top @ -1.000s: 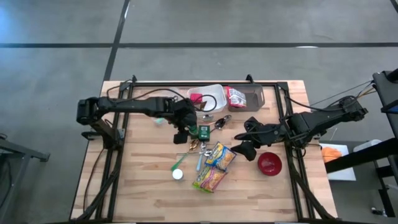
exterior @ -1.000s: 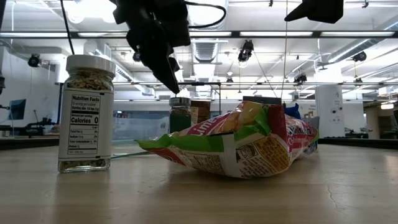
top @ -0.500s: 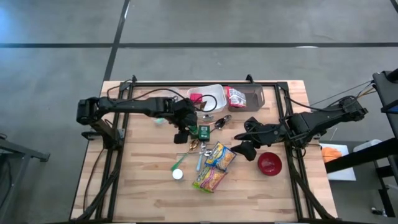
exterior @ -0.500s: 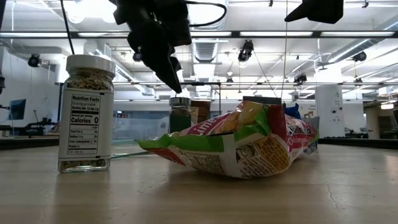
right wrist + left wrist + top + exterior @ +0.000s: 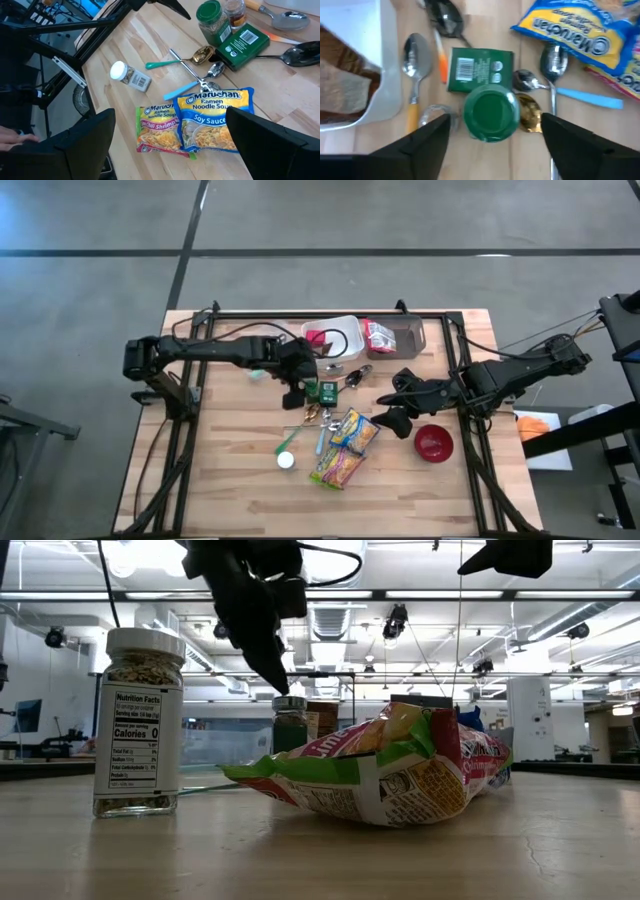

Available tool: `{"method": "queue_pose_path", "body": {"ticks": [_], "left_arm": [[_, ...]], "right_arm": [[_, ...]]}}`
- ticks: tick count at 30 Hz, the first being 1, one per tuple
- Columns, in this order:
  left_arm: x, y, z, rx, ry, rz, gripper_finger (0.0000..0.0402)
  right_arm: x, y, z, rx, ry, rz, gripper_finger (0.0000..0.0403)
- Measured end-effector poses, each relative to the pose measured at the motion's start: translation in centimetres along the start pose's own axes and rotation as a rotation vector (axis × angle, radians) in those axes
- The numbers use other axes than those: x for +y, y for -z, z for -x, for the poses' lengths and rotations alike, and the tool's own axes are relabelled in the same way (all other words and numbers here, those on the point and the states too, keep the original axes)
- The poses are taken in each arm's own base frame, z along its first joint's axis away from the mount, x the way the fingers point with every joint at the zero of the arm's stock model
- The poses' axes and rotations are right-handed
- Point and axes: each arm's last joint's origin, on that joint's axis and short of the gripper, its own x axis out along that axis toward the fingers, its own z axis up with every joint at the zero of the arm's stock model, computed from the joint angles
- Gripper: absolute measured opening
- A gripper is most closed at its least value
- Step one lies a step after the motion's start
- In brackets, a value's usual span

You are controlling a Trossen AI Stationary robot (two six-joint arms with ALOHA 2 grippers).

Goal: Pick & Place Food Item
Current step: Put the green seasoning bottle into the white bin

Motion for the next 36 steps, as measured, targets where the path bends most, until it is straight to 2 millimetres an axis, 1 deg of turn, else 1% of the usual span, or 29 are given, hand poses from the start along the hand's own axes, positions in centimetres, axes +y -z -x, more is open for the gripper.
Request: {"method": "queue_pose_path", "body": {"ticks": [3,6,8,11,15,20,27,30,34,35,36], "left_arm": [[0.0,0.0,0.0,0.001,-0.006,0.001,0.036],[0.0,0.0,-0.5,0.01,-0.003,-0.019,0.0388],[-0.2,0.0,-1.1,0.024,0.002,-0.029,0.0397],[-0.6,0.1,-2.1,0.048,0.011,-0.046,0.0392],[-0.6,-0.1,-2.4,0.039,0.011,-0.071,0.0371],[-0.5,-0.2,-2.7,0.029,0.002,-0.078,0.0333],[-0.4,0.3,-4.3,0.081,0.008,-0.075,0.0279],[-0.4,0.4,-4.4,0.086,0.008,-0.067,0.0249],[-0.4,0.4,-4.4,0.084,0.008,-0.064,0.0194],[-0.4,0.4,-4.4,0.083,0.008,-0.063,0.0185],[-0.4,0.4,-4.4,0.083,0.008,-0.063,0.0185]], "right_arm": [[0.0,0.0,0.0,-0.001,-0.004,-0.001,0.0375],[0.1,0.0,0.0,-0.003,-0.007,-0.001,0.0375],[0.1,0.0,0.0,-0.003,-0.007,-0.001,0.0375],[0.1,0.1,0.0,0.0,-0.009,0.001,0.0375],[0.2,0.2,0.1,0.006,-0.014,0.006,0.0375],[0.2,0.2,0.1,0.006,-0.014,0.005,0.0375],[0.3,0.1,0.1,0.0,-0.023,0.003,0.0375],[0.4,0.1,0.1,-0.006,-0.03,0.004,0.0375],[0.3,0.1,0.0,-0.006,-0.03,0.004,0.0375],[0.3,0.1,0.0,-0.006,-0.029,0.004,0.0375],[0.3,0.1,0.0,-0.006,-0.029,0.004,0.0375]]}}
